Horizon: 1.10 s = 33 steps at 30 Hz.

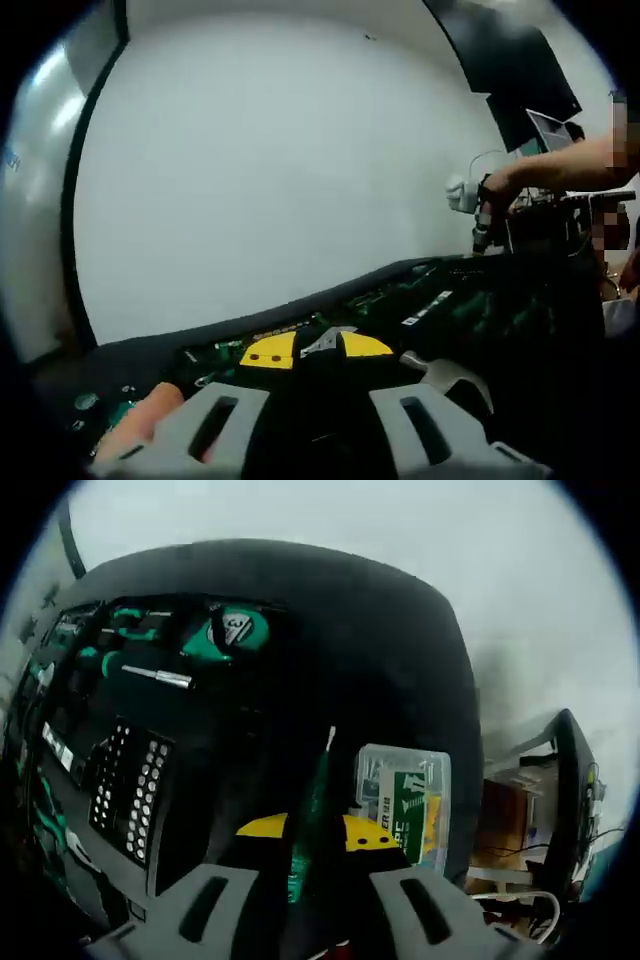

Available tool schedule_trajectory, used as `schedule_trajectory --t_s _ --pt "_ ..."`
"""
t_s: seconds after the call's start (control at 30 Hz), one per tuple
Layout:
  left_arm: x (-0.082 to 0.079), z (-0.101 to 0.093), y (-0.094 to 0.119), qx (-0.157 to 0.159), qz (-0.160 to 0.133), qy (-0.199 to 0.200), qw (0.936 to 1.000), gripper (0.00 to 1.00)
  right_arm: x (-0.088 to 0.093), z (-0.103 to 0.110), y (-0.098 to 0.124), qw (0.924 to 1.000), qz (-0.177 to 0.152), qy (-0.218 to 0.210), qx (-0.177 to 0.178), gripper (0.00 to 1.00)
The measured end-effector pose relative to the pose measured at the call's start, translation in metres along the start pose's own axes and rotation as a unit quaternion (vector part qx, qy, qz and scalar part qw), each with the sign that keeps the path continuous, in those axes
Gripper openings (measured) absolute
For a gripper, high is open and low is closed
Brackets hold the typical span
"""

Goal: Pick up the tools and put them into their designated positions in the toolbox.

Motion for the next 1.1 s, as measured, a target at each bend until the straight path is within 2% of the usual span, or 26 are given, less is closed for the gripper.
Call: schedule_trajectory --t_s 0.07,0.1,0.13,0.17,0.2,0.23,0.27,0.3,0.33,0.4,0.47,0.5,0.53,0.6,0.63,0.67,0.7,0.73,0.77,0.8,0.83,0.87,0.9,1.0,1.03,1.1 --pt "-0.001 -0.005 0.000 0.001 0.004 -0.012 0.9999 0.16 0.006 0.000 -0.006 0.9999 0.004 -0.006 -0.011 0.14" --pt "0.000 -0.005 -0.001 -0.001 0.007 -0.016 0.9998 0.16 0.012 0.002 -0.011 0.9993 0.009 -0.012 -0.034 0.13" --pt "-0.002 -0.007 0.002 -0.003 0.008 -0.019 0.9998 0.15 0.013 0.002 -0.011 0.9980 0.005 -0.047 -0.043 0.13" --pt "-0.001 -0.007 0.003 -0.005 0.010 -0.020 0.9997 0.15 0.013 -0.001 -0.009 0.9973 0.004 -0.052 -0.052 0.12" --pt "-0.002 -0.007 0.004 -0.005 0.010 -0.020 0.9997 0.15 0.015 0.000 -0.008 0.9977 -0.012 0.006 -0.066 0.10" --pt "-0.002 -0.008 0.005 -0.001 0.010 -0.016 0.9998 0.15 0.013 -0.004 -0.005 0.9964 -0.023 0.012 -0.082 0.10" --pt "-0.002 -0.009 0.005 0.000 0.011 -0.015 0.9998 0.15 0.017 -0.006 0.000 0.9951 -0.017 -0.022 -0.095 0.10" --pt "-0.002 -0.006 0.003 0.001 0.011 -0.014 0.9998 0.15 0.018 -0.007 0.012 0.9916 -0.032 -0.046 -0.117 0.10" --pt "-0.001 -0.006 0.003 0.000 0.013 -0.016 0.9998 0.15 0.017 -0.007 0.020 0.9895 -0.061 -0.039 -0.125 0.10" --pt "0.001 -0.005 0.002 -0.001 0.017 -0.019 0.9997 0.15 0.012 -0.012 0.045 0.9903 -0.085 -0.015 -0.108 0.10" --pt "0.001 -0.004 0.000 -0.001 0.019 -0.020 0.9996 0.15 0.005 -0.008 0.068 0.9882 -0.124 0.027 -0.085 0.10" --pt "0.001 -0.004 0.000 -0.002 0.019 -0.020 0.9996 0.15 -0.007 -0.002 0.081 0.9855 -0.136 0.043 -0.093 0.10" --pt "0.001 -0.003 0.000 -0.002 0.020 -0.017 0.9996 0.15 -0.010 0.007 0.091 0.9826 -0.144 0.052 -0.106 0.10" --pt "0.000 -0.003 0.001 -0.001 0.018 -0.009 0.9998 0.15 -0.025 0.034 0.109 0.9697 -0.169 0.082 -0.156 0.10" --pt "0.000 -0.003 0.001 -0.001 0.016 -0.005 0.9999 0.15 -0.028 0.047 0.114 0.9652 -0.167 0.098 -0.176 0.10" --pt "0.000 -0.003 0.002 0.000 0.016 -0.003 0.9999 0.15 -0.031 0.066 0.117 0.9564 -0.163 0.135 -0.202 0.10" --pt "0.000 -0.003 0.002 0.001 0.017 -0.002 0.9999 0.15 -0.030 0.080 0.117 0.9514 -0.151 0.159 -0.216 0.10" --pt "0.000 -0.003 0.002 0.002 0.017 -0.002 0.9998 0.15 -0.028 0.101 0.115 0.9387 -0.140 0.217 -0.228 0.10" --pt "0.000 -0.005 0.003 0.004 0.019 -0.004 0.9998 0.15 -0.028 0.114 0.113 0.9272 -0.144 0.256 -0.233 0.10" --pt "0.000 -0.006 0.003 0.005 0.021 -0.007 0.9997 0.15 -0.025 0.131 0.108 0.9209 -0.131 0.280 -0.238 0.10" --pt "0.001 -0.006 0.002 0.005 0.024 -0.010 0.9997 0.15 -0.024 0.139 0.104 0.9252 -0.108 0.275 -0.238 0.10" --pt "0.001 -0.005 0.001 0.005 0.024 -0.011 0.9996 0.15 -0.020 0.149 0.097 0.9368 -0.074 0.251 -0.232 0.10" --pt "0.001 -0.005 0.001 0.005 0.025 -0.012 0.9996 0.15 -0.018 0.154 0.092 0.9404 -0.061 0.249 -0.223 0.10" --pt "0.000 -0.009 0.004 0.005 0.023 -0.013 0.9996 0.15 0.000 0.166 0.074 0.9419 -0.017 0.273 -0.195 0.11" --pt "0.000 -0.009 0.004 0.005 0.023 -0.014 0.9996 0.15 0.005 0.170 0.070 0.9390 -0.019 0.286 -0.191 0.12" --pt "0.000 -0.008 0.003 0.006 0.021 -0.015 0.9996 0.15 0.008 0.175 0.065 0.9231 -0.057 0.319 -0.207 0.22"
Point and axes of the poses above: the point that each gripper's makers call its tool centre point, and the gripper's own axes: y roughly backward along the fingers, z roughly to its left, x roughly out of its underside, the point moved 8 cm from there along y, roughly backward along the fingers, and after that the axes turned 6 degrees about z, right-handed, at the moved point
